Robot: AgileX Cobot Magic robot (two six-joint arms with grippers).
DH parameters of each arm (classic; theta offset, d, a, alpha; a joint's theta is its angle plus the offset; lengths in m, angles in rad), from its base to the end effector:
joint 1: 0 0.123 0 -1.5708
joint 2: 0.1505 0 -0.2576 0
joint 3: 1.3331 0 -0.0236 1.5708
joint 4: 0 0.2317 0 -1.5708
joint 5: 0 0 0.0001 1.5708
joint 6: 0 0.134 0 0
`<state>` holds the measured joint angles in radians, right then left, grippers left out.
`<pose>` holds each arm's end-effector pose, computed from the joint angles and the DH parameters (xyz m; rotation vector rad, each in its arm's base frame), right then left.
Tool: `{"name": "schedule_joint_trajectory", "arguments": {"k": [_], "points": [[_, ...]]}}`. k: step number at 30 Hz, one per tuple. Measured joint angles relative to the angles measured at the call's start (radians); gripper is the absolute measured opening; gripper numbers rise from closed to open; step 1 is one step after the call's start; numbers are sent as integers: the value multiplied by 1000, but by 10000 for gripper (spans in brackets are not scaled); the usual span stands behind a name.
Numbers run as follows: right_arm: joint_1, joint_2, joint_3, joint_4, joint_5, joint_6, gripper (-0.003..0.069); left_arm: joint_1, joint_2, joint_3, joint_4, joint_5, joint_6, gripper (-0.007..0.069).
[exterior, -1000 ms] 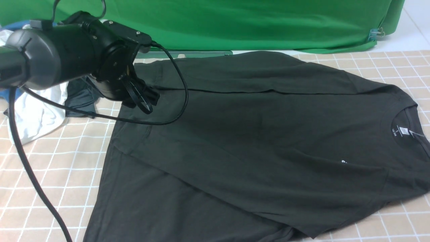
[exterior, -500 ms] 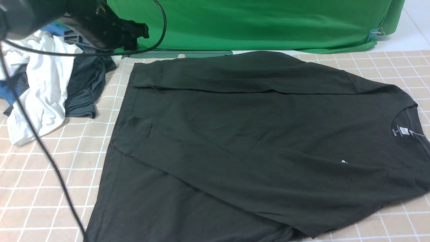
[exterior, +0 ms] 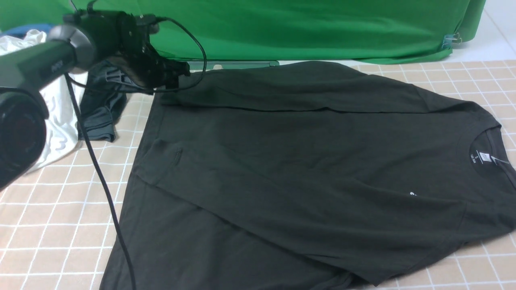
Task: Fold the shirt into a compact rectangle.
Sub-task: 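Grab the top left corner of the dark shirt with the left gripper, then fold the left side of the dark shirt inward over its body with the left gripper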
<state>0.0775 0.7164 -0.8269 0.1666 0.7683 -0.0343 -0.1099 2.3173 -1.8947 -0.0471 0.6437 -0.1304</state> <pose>0.1666 0.0284 0.3168 -0.0589 2.1373 0.2193 0.4991 -0.0589 0.1186 -0.0633 2.5544 -0.1438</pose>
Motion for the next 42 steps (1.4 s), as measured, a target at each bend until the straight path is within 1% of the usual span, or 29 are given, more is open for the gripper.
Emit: {"name": "schedule_joint_trajectory", "arguments": {"k": [7, 9, 10, 12, 13, 14, 16, 18, 19, 27, 32, 37, 40, 42], "points": [[0, 0, 0, 0, 0, 0, 141, 0, 27, 0, -31, -11, 16, 417], [0, 0, 0, 0, 0, 0, 144, 0, 35, 0, -34, -16, 26, 404], [0, 0, 0, 0, 0, 0, 144, 0, 36, -1, -34, -18, 28, 386], [0, 0, 0, 0, 0, 0, 144, 0, 39, -2, -34, -20, 32, 317], [0, 0, 0, 0, 0, 0, 144, 0, 40, -2, -34, -26, 39, 251], [0, 0, 0, 0, 0, 0, 144, 0, 40, -2, -34, -28, 46, 213], [0, 0, 0, 0, 0, 0, 144, 0, 41, -2, -38, -28, 64, 69], [0, 0, 0, 0, 0, 0, 144, 0, 38, -2, -39, -25, 68, 45], [0, 0, 0, 0, 0, 1, 144, 0, 32, -2, -40, -13, 70, 36], [0, 0, 0, 0, 0, 1, 144, 0, -88, -2, -46, 94, 101, 36], [0, 0, 0, 0, 0, 1, 144, 0, -188, -2, -79, 255, 160, 36], [0, 0, 0, 0, 0, 1, 144, 0, -270, 5, -85, 356, 163, 36], [0, 0, 0, 0, 1, 1, 144, 0, -332, 61, -85, 410, 163, 36], [0, 0, 0, 0, 1, 1, 144, 0, -372, 134, -85, 415, 161, 36]]}}
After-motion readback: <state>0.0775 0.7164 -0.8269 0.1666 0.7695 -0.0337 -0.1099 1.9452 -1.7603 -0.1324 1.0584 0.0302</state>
